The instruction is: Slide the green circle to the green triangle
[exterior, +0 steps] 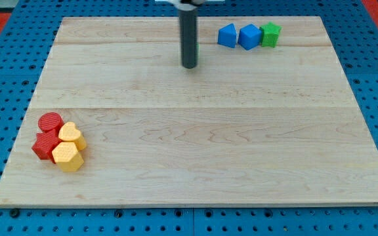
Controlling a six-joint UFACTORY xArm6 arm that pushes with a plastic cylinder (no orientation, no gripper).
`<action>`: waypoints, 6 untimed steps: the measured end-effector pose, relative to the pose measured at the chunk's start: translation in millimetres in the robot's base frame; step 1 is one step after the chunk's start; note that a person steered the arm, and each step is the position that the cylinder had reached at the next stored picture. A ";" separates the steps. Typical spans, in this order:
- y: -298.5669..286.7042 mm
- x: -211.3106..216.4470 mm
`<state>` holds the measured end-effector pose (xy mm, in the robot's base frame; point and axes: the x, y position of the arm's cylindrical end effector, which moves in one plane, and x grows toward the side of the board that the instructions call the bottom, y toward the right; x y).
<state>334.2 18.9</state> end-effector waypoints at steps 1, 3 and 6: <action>11.3 16.9; -73.1 3.1; 19.5 -26.9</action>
